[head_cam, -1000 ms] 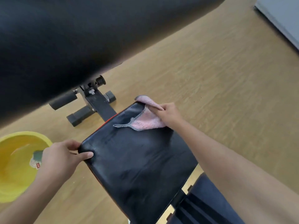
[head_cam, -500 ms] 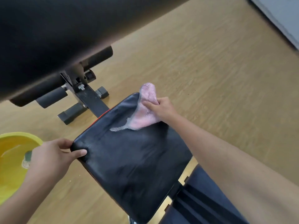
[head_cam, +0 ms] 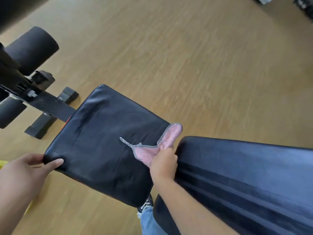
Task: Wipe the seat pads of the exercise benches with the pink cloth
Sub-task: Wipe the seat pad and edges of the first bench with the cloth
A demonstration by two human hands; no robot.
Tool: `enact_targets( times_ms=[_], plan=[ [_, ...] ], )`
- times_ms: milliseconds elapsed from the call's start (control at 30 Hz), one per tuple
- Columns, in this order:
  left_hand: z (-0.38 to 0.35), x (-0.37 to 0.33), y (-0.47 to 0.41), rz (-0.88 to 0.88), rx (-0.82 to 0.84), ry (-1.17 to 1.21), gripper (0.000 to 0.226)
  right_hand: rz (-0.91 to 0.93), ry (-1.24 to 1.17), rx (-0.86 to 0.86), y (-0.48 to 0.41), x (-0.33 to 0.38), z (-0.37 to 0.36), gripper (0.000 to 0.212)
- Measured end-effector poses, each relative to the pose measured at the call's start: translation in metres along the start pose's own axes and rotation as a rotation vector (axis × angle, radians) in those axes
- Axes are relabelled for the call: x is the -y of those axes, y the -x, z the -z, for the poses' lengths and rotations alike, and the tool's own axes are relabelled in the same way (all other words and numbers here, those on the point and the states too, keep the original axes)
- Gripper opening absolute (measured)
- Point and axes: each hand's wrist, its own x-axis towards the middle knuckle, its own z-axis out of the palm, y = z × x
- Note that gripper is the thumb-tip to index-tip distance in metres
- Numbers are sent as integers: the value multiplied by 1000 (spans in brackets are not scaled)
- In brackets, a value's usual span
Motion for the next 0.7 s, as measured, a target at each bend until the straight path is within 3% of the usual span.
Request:
enact_targets(
  times_ms=[100,167,300,400,500,600,700],
  plan=[
    [-9,48,-46,65,-38,35,69,-2,97,112,42,-18,12,26],
    [-11,66,-65,70,-104,31,77,-47,106,144,22,-12,25,29],
    [-9,39,-45,60,-74,-1,65,0,-55,31,-60,25,40,19],
    [-5,37,-49,43,-101,14,72,42,-121,-43,-56,24,28,19],
    [-5,41,-52,39,-106,15,72,-149,-209,-51,17,-12,5,25],
    [-6,46,-55,31,-108,14,70,-367,-396,65,93,-37,-4,21],
    [-10,50,-62,14,-98,30,73,-344,-317,145,91,-43,7,43]
  ],
)
